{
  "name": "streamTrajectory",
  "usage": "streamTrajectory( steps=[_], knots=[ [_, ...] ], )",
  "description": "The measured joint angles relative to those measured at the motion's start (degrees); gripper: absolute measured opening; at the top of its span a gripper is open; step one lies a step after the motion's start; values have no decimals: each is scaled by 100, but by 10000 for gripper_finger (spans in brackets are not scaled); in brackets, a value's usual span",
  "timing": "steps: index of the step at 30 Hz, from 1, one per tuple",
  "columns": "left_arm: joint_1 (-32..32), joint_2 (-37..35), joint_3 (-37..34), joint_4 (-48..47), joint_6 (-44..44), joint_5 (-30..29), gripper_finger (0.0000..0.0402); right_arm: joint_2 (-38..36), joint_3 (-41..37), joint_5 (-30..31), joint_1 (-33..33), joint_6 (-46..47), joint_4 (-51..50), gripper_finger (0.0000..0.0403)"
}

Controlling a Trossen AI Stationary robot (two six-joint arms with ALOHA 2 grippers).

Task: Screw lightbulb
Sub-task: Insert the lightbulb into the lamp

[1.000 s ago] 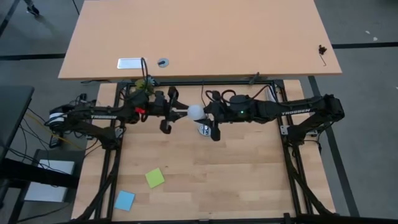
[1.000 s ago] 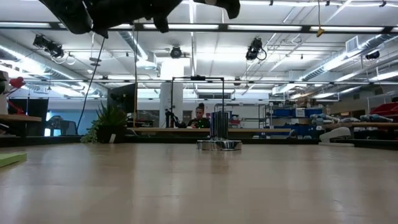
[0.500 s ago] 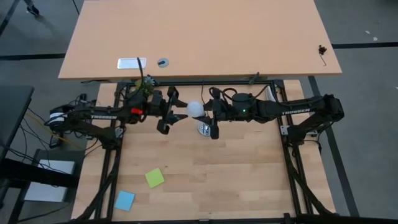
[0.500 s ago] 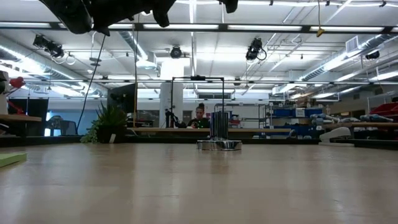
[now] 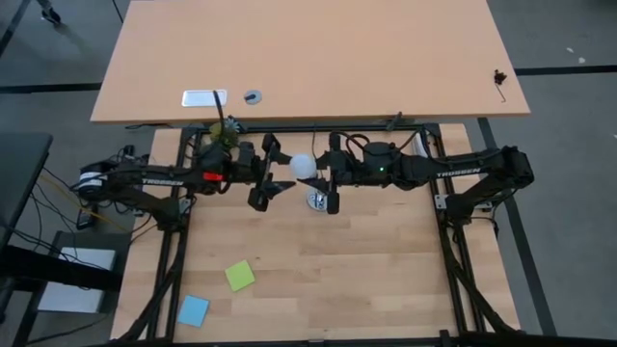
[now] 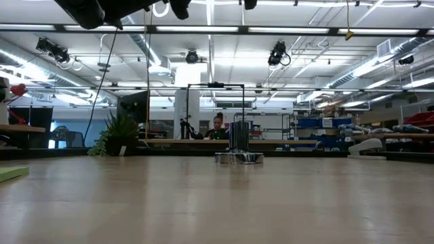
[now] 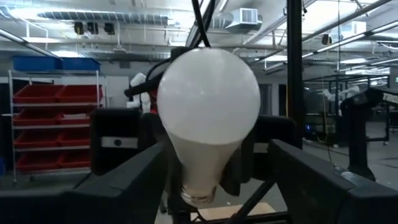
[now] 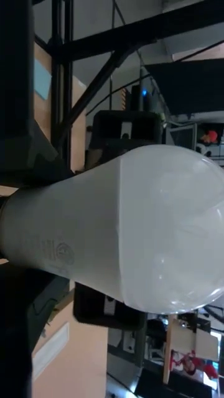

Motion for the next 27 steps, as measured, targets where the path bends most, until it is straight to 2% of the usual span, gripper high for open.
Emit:
streamTrajectory(
  steps=[14, 27],
  knots=[
    [-60, 307, 424, 25, 147, -46, 285, 53, 0, -13, 0, 44, 126, 154],
    [-66, 379, 447, 47, 147, -49, 285, 186, 0, -96, -4, 44, 282, 154]
  ],
)
